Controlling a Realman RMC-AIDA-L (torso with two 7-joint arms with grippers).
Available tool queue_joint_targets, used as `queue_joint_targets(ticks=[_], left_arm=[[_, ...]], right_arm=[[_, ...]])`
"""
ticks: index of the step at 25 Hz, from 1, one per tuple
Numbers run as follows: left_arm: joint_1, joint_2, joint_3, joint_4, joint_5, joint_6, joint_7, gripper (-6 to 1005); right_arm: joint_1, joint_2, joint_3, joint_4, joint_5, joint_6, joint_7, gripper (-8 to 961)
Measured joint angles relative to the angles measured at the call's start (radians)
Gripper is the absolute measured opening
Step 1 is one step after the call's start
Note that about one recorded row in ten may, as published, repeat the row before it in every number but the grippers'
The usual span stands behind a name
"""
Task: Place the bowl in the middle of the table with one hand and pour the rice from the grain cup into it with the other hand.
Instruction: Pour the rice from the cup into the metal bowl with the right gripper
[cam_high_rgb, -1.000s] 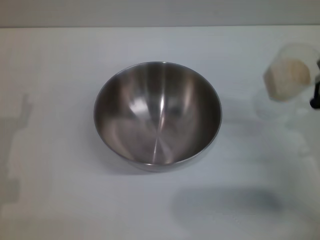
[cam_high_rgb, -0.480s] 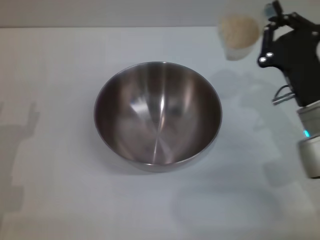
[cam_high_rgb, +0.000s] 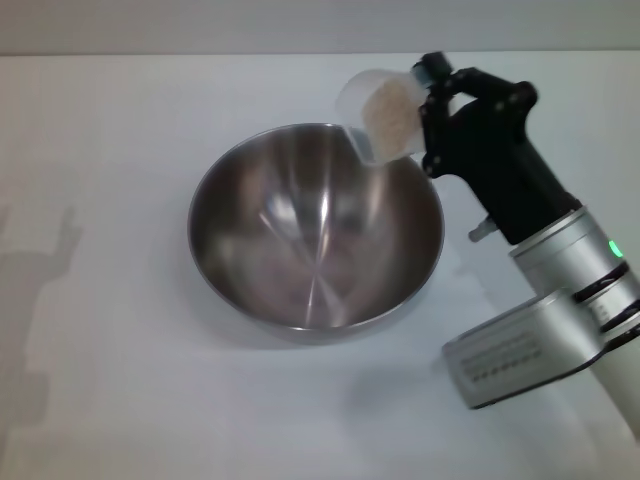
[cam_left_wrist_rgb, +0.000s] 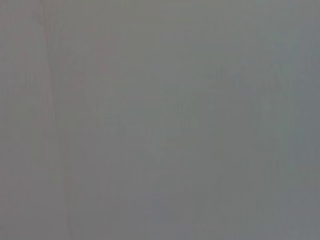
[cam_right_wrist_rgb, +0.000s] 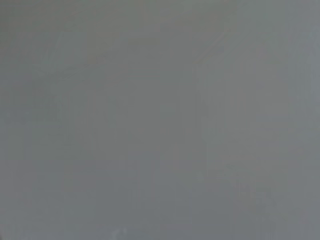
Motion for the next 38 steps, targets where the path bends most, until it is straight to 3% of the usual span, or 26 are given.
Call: queue_joint_targets(ticks=[12, 23, 38], left_arm=[[0.004, 0.000, 0.012, -0.007, 0.000, -0.003, -0.001, 813], [0.009, 0.000, 0.021, -0.008, 0.000, -0.004, -0.002, 813], [0.013, 0.000, 0.032, -0.014, 0.000, -0.003, -0.002, 813]], right_arm=[[0.002, 0.001, 0.006, -0.017, -0.286, 0.023, -0.433, 17], [0.003, 0.000, 0.041, -0.009, -0.301, 0.153, -0.802, 16], [0.005, 0.000, 0.037, 0.019, -0.310, 0.196, -1.199, 16]])
